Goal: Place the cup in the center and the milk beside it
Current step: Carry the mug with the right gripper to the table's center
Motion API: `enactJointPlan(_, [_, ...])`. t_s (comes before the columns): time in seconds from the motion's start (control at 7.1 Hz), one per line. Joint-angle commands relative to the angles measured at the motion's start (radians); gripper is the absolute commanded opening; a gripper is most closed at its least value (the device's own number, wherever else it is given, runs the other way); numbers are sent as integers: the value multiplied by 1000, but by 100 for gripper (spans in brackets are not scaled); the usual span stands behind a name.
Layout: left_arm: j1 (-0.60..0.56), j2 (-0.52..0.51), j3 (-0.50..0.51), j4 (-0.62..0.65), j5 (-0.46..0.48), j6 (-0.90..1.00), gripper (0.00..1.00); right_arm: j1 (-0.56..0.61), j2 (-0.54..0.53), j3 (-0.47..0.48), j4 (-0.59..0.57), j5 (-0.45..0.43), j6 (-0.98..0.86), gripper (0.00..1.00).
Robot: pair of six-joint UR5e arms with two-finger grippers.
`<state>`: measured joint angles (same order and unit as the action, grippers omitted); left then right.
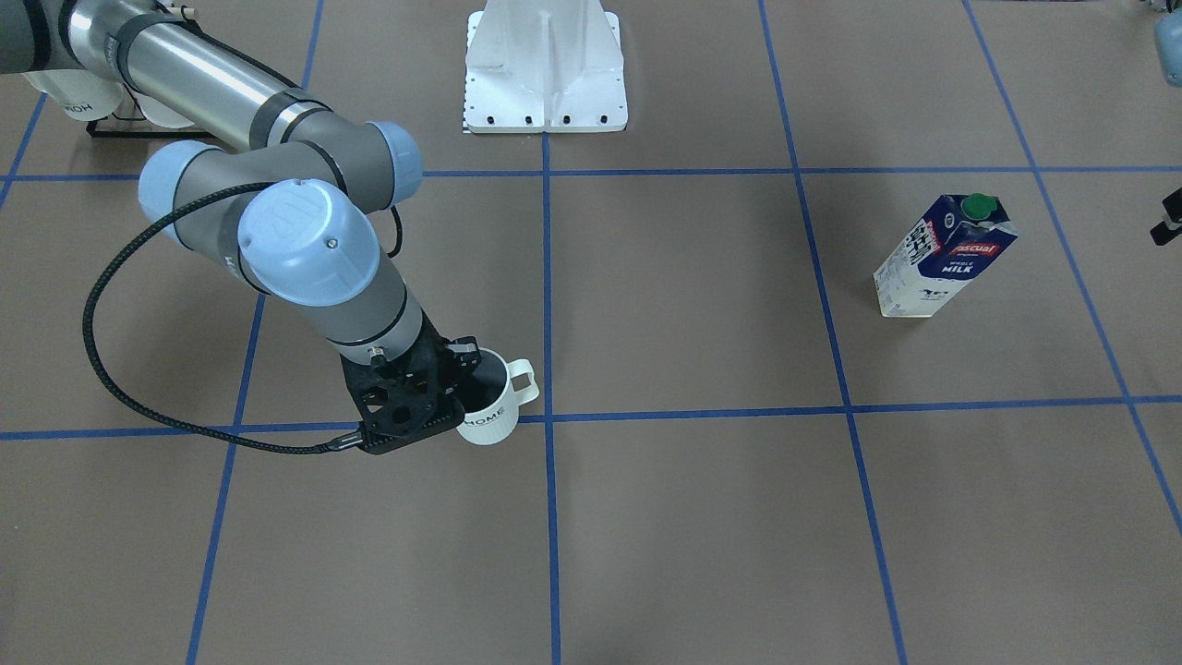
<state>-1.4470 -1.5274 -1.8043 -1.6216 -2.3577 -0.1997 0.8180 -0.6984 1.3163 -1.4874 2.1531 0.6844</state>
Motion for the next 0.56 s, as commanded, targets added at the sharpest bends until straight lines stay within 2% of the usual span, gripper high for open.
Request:
enactJointPlan(0.0, [-4,7,-9,-4,0,2,100,-22,100,-116,4,-2,-44,0])
enactJointPlan(0.14, [-6,16,-21,-6,2,2,100,-26,115,-155,13,2,-71,0])
enactJointPlan(0.42, [-7,20,-35,-7,3,0,100,-37,117,-224,111,5,-72,0])
